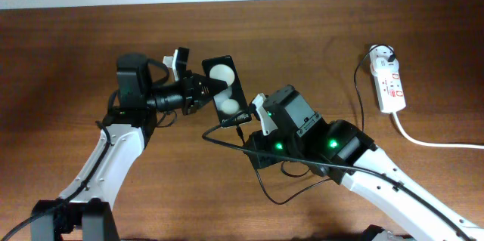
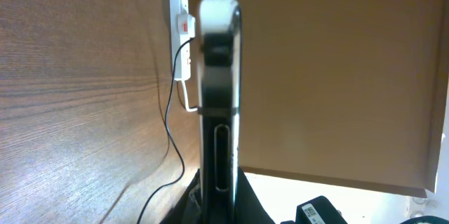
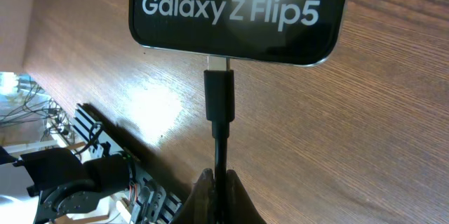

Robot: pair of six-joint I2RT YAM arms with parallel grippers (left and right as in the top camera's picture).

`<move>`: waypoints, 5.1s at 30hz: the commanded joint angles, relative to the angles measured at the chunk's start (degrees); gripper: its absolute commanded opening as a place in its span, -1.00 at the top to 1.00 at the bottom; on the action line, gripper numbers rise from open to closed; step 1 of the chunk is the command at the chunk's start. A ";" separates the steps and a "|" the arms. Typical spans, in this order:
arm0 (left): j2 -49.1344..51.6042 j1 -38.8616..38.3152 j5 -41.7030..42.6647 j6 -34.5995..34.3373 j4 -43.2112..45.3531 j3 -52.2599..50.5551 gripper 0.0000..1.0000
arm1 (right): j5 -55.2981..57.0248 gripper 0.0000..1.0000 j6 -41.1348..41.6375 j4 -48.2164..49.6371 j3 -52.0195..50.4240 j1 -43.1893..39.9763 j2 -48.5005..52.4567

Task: Plug charger to phone and switch on socket
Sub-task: 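Push the USB-C plug into the phone port with the right gripper, then release the cable with the right gripper and withdraw it, then lower the phone onto the table with the left gripper and release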

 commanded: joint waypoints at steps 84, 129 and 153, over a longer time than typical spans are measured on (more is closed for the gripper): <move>8.52 -20.61 -32.35 18.97 -18.67 15.06 1.00 | 8.24 -0.96 -2.51 -13.27 3.15 -0.13 -32.50; 41.86 -19.74 -32.37 28.15 -35.95 33.53 -0.99 | 8.22 -0.98 -2.49 -21.14 3.13 -0.13 -32.20; 21.57 -1.95 -47.95 29.83 -54.45 33.75 -0.99 | 8.22 -0.98 -2.49 -21.14 3.13 -0.13 -32.20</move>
